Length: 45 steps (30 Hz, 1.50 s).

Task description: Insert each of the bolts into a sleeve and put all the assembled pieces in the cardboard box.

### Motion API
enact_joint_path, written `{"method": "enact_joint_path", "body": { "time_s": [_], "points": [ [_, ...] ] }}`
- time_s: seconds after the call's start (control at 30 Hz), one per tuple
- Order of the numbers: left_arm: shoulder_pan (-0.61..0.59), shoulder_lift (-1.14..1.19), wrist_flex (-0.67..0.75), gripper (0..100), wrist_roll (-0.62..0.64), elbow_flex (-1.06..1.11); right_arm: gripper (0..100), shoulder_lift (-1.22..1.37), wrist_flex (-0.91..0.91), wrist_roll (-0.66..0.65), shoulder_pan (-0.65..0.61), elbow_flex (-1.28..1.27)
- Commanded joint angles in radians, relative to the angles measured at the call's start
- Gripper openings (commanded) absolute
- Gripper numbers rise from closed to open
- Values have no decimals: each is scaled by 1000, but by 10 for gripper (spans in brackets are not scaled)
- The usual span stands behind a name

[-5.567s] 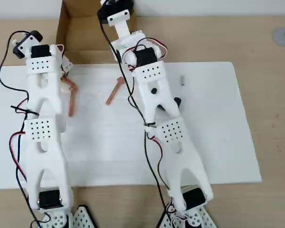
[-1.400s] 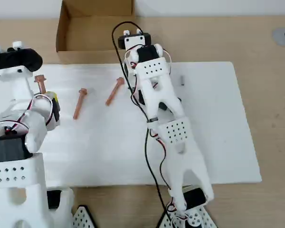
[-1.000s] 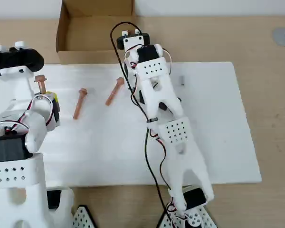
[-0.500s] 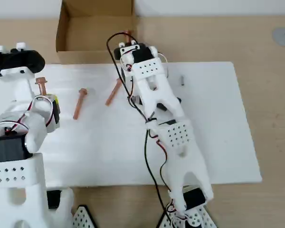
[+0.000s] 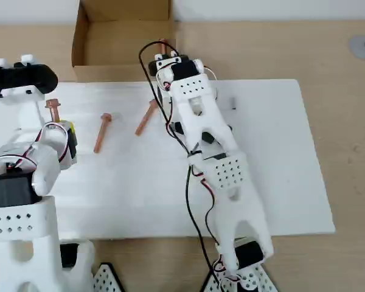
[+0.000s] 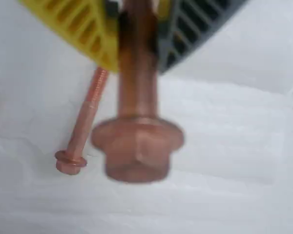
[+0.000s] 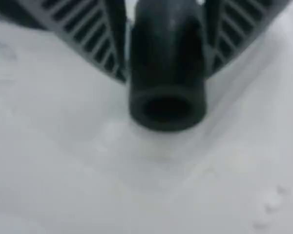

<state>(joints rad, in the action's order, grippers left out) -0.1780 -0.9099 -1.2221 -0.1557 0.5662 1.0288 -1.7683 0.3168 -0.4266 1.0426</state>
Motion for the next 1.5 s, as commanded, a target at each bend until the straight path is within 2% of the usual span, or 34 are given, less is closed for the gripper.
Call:
{"method": "enact_joint_path", "body": {
  "time_s": [0.0, 0.13, 0.27, 0.43, 0.63, 0.9, 1.0, 1.2, 1.47],
  "points": [
    [12, -30, -3, 11, -5, -14, 10, -2, 8, -8, -1, -2],
    [12, -30, -3, 11, -3, -14, 10, -5, 8, -8, 24, 21],
    [12, -30, -3, 11, 0, -14, 10, -5, 0, -12, 73, 174],
    [12, -30, -3, 11, 0, -14, 9, -5, -20, -138, 93, 404],
    [12, -31, -37, 11, -2, -29, 9, -76, -21, -155, 88, 456],
    [8, -31, -95, 11, -3, -75, 9, -206, -21, -181, 74, 79],
    [6, -31, -97, 11, -3, -71, 9, -282, -21, -241, 35, -117],
    [6, -31, -97, 11, -3, -71, 10, -473, -20, -249, -79, -460],
    [12, -31, -126, 11, -3, -80, 31, -473, -11, -253, -76, -518]
  ]
}}
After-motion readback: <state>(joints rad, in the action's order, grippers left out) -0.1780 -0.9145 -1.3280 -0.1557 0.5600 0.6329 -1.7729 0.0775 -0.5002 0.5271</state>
